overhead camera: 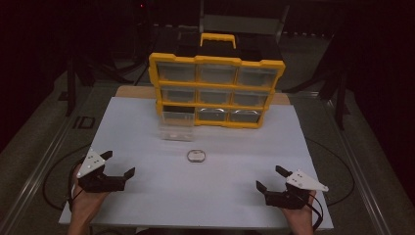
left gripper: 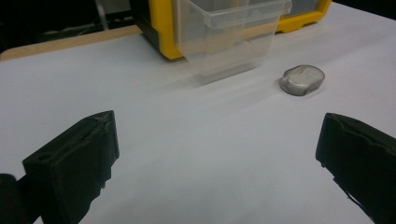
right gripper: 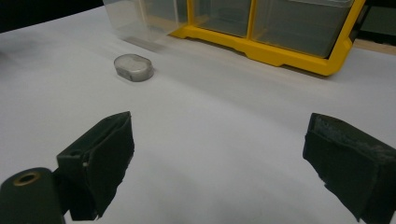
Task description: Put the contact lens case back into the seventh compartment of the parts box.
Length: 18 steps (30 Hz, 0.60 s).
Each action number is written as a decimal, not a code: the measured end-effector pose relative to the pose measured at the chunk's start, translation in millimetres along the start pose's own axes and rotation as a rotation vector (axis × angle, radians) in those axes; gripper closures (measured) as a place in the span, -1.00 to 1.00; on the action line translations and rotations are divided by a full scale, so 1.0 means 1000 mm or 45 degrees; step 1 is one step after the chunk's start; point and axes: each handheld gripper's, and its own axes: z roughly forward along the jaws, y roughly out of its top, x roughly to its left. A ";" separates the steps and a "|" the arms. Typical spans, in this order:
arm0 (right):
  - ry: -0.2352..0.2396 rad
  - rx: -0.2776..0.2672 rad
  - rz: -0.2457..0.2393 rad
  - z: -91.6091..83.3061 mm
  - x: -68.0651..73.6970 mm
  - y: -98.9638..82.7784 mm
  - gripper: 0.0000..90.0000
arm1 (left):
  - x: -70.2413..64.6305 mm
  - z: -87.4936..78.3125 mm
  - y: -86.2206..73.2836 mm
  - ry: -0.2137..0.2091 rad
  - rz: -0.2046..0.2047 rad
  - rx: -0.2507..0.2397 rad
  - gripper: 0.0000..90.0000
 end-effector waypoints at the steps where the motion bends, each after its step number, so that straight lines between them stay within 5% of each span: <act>1: -0.002 0.000 -0.002 0.000 0.000 0.000 -0.81 | 0.000 0.000 0.000 -0.002 0.005 -0.001 -0.99; 18: 0.002 0.003 -0.001 0.000 0.000 0.000 -0.81 | -0.014 0.014 0.018 -0.066 0.103 0.028 -0.99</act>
